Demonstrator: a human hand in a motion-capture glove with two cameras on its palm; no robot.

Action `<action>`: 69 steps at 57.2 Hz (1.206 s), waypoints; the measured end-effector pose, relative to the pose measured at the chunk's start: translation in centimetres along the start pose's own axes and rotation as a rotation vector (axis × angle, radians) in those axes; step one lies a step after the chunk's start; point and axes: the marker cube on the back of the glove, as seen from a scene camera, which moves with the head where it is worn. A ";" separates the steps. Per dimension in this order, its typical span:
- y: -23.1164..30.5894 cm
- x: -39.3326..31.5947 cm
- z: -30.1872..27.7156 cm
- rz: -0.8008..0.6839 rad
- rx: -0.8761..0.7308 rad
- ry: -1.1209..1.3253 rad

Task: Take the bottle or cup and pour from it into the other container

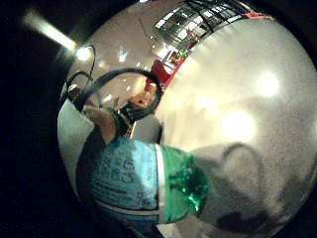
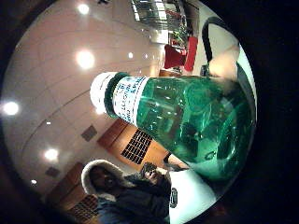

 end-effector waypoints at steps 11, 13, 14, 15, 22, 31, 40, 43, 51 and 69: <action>0.5 0.1 -0.5 -0.048 0.087 -0.020; 0.7 0.3 -0.7 -0.099 0.063 -0.028; 0.9 0.4 -0.8 -0.154 0.033 -0.029; 1.2 0.7 -1.0 -0.223 -0.003 -0.030; 0.8 -2.1 -0.9 -0.068 0.084 -0.015; 0.2 -6.9 -1.3 -0.204 -0.004 0.170; 0.1 -12.3 -0.2 -0.152 -0.014 0.379; -0.7 -13.5 0.5 -0.205 0.031 0.421; -1.4 -15.8 2.1 -0.190 0.019 0.530; -2.6 -16.4 6.3 -0.412 -0.132 1.013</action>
